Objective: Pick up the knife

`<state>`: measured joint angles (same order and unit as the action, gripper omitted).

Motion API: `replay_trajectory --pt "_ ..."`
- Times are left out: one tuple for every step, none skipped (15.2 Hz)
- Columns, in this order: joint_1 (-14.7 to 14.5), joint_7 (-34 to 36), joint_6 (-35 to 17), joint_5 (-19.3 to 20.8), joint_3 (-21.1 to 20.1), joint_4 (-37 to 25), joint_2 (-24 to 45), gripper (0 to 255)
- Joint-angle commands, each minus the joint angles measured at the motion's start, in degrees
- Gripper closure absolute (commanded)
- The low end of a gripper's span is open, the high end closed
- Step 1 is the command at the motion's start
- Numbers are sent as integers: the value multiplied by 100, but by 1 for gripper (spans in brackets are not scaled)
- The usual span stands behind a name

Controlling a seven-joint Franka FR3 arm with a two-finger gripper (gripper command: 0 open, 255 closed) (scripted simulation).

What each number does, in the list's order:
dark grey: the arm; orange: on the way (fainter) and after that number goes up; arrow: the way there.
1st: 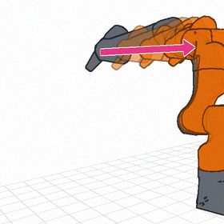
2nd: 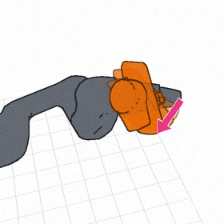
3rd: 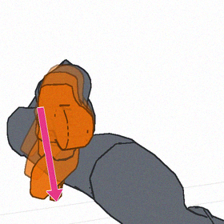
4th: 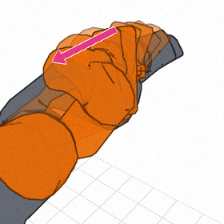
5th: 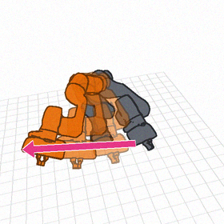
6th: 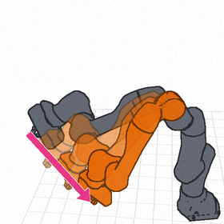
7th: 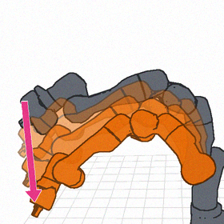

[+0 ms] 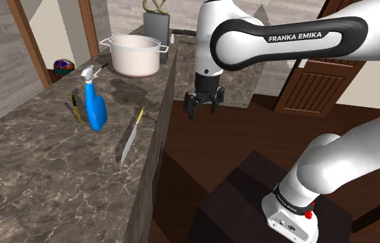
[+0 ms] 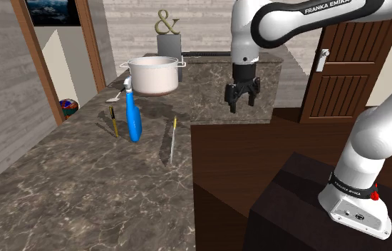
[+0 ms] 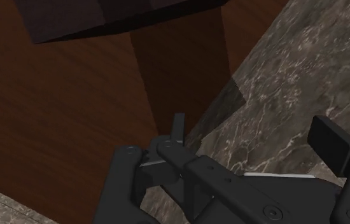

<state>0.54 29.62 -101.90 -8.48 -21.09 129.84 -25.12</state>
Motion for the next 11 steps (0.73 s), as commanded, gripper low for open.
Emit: replay_trajectory --pt "39 525 -196 -30 -227 -153 303 0" --pt "65 783 -294 -13 -340 -271 501 0" --pt "91 1043 -388 18 -450 -398 705 0" --pt "117 1305 -477 63 -557 -533 917 0" --pt "143 1571 -562 122 -660 -677 1136 0" --pt "163 1840 -641 197 -755 -830 1361 0" --pt "178 2112 -714 285 -843 -991 1594 0" --pt "187 2387 -779 388 -923 -1161 1832 0" --pt "185 2663 -836 503 -990 -1340 2076 0" --pt "175 2939 -884 630 -1049 -1528 2325 0" --pt "153 3213 -922 765 -1094 -1725 2577 0"
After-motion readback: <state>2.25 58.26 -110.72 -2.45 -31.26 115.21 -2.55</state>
